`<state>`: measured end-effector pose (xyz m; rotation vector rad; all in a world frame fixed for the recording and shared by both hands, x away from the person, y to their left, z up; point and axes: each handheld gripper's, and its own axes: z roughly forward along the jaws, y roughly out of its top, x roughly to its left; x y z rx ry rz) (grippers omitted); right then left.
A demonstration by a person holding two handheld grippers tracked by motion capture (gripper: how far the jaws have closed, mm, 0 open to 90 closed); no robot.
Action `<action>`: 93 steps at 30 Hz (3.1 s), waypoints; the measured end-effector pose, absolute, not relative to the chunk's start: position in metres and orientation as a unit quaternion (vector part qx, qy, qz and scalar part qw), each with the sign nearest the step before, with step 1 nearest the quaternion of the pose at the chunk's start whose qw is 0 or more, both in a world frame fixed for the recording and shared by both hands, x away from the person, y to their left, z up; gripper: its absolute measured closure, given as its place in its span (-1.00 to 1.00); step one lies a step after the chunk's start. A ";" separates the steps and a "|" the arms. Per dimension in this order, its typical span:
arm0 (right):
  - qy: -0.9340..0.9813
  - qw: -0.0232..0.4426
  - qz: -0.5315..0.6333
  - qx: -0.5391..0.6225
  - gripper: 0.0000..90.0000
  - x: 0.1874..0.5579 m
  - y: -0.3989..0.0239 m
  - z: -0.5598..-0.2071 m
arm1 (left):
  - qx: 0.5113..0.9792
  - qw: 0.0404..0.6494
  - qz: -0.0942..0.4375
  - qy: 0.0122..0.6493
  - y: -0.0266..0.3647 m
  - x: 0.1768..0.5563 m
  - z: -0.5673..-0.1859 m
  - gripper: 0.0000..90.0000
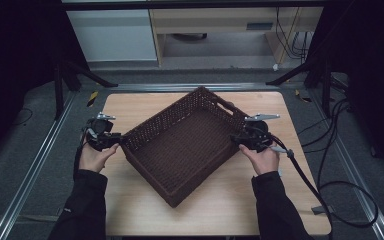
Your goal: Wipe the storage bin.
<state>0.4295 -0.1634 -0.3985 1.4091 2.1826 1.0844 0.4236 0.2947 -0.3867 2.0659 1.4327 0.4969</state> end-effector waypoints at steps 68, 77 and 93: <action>0.777 0.186 0.344 0.493 0.31 0.429 -0.199 -0.395 | 0.752 0.301 0.202 0.551 0.293 0.424 -0.393 0.32; 0.789 0.174 0.356 0.470 0.78 0.438 -0.192 -0.401 | 0.743 0.326 0.188 0.553 0.303 0.430 -0.396 0.33; 0.805 0.159 0.350 0.452 0.52 0.422 -0.188 -0.391 | 0.763 0.297 0.188 0.542 0.292 0.424 -0.399 0.38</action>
